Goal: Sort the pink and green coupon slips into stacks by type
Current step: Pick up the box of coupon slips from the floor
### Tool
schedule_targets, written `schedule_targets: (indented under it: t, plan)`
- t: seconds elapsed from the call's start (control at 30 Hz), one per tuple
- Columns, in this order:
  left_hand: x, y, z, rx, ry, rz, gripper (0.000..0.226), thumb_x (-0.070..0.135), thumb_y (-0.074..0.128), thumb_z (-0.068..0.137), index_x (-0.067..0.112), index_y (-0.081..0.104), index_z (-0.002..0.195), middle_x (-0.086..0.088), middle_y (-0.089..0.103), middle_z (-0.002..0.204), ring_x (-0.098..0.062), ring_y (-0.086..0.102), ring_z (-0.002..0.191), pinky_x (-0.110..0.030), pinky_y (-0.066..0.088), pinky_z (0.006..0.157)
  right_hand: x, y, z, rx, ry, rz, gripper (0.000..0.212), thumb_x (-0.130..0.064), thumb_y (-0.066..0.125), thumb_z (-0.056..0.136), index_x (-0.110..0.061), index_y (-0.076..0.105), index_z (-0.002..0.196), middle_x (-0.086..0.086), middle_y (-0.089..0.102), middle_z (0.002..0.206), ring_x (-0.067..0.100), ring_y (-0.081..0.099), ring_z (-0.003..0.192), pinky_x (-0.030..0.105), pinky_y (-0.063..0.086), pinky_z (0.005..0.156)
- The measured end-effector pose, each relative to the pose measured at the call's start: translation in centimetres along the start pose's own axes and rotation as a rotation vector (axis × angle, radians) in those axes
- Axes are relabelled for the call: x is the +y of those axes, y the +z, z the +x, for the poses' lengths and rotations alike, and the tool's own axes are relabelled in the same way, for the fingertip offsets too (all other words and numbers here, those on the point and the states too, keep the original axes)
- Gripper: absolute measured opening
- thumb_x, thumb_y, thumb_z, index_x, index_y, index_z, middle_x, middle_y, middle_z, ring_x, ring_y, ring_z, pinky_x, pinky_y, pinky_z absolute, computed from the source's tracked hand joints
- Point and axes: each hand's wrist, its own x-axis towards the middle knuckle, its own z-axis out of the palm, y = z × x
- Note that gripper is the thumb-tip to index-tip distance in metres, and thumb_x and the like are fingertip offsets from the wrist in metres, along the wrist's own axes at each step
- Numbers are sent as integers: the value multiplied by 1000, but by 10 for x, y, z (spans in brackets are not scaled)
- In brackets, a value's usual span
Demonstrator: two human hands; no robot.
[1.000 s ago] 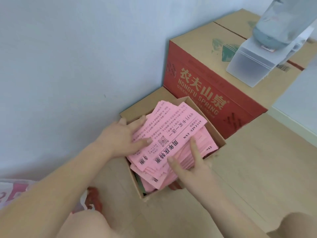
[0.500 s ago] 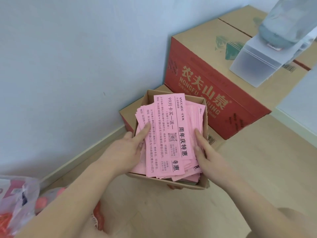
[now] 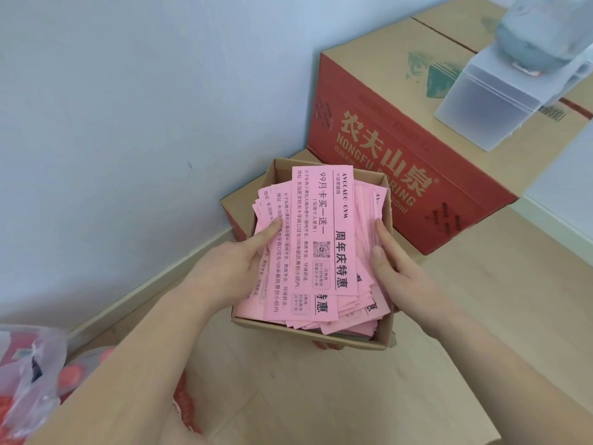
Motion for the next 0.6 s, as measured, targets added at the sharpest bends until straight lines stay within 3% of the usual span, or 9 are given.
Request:
schedule_targets:
  t: [0.07,0.13,0.23,0.37,0.47,0.53,0.6]
  plan:
    - [2,-2,-1,-10,-3,-18,62,35,27,108,84,-1,134,2,63,124,-21,62,98,-40,55,88,-1,5,2,2,-31,-91,54,-68,46,96,-85,11,134,-38,31,150,4,41,143,38,35,120]
    - [2,-4,-1,-26,-6,-11,69,30,29,106,86,-2,132,0,63,120,-21,62,96,-40,55,88,-3,9,5,37,-36,-228,51,-60,40,102,-87,6,129,-20,40,156,18,45,142,39,38,116]
    - [-1,-4,0,-11,-4,-10,71,28,29,105,85,-1,132,0,63,112,-19,62,90,-39,55,84,0,7,8,65,-42,-336,53,-48,33,107,-79,5,139,-3,48,154,27,51,134,37,42,107]
    - [-2,0,-2,41,-9,-22,68,29,28,105,84,3,135,4,66,103,-14,61,81,-38,55,75,3,1,5,57,-19,-203,56,-38,33,110,-73,7,145,-31,28,151,4,38,134,23,29,108]
    - [-1,2,-2,47,-15,-22,68,29,27,105,84,4,135,5,68,106,-16,62,84,-40,55,76,3,2,3,75,-48,-125,55,-32,33,110,-72,17,146,-48,19,141,-10,29,132,16,23,108]
    - [0,2,-3,39,-23,-75,64,29,29,106,83,10,136,11,66,118,-14,63,92,-33,54,77,3,3,2,103,-65,-104,57,-24,34,110,-70,27,144,-51,26,137,-12,33,132,10,26,104]
    - [5,2,-7,8,-49,-266,56,33,32,109,81,23,136,24,58,132,-7,61,108,-23,50,83,3,3,2,139,-78,-85,57,-19,35,109,-63,34,146,-43,32,143,-12,34,133,6,26,103]
